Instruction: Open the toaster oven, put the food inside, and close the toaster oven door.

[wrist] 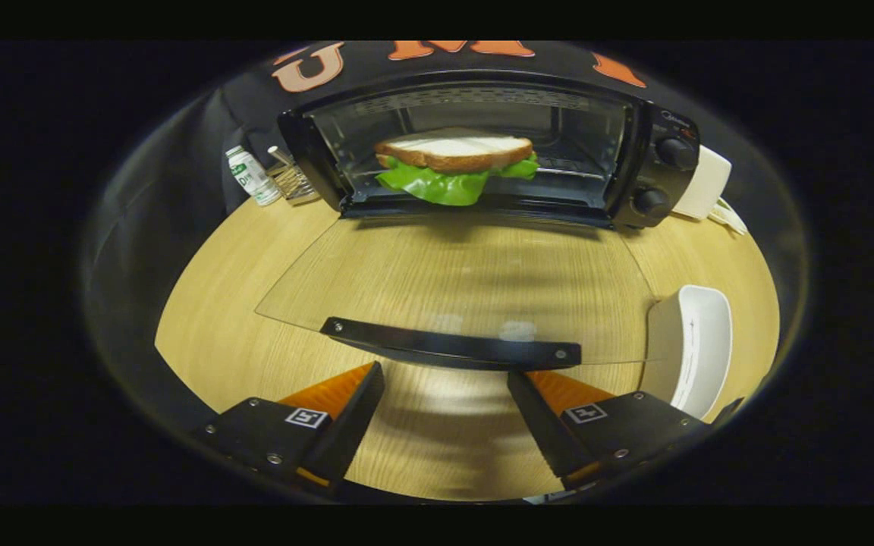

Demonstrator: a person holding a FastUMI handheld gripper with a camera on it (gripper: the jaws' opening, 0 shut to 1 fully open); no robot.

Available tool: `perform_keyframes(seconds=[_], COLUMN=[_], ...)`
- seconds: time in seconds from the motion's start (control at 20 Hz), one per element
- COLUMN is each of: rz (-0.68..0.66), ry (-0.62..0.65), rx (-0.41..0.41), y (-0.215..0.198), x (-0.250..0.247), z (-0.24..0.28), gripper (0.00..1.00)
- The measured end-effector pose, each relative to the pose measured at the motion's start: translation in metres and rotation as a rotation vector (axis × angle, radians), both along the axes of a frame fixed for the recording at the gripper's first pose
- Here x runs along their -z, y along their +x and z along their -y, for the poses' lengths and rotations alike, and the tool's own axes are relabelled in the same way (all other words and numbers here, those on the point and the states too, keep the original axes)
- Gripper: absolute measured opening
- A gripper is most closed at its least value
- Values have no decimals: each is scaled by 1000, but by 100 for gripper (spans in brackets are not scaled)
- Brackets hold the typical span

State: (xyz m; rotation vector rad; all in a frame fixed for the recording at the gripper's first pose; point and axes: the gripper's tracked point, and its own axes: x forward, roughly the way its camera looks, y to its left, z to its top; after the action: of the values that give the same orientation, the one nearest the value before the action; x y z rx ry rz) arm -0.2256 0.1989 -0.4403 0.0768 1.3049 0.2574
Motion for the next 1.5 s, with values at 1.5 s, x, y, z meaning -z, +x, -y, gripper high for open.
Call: perform_keyframes(seconds=[1.5], rz=[379], ry=[-45], rx=[105], y=[201], x=[-90], z=[33], gripper=[95])
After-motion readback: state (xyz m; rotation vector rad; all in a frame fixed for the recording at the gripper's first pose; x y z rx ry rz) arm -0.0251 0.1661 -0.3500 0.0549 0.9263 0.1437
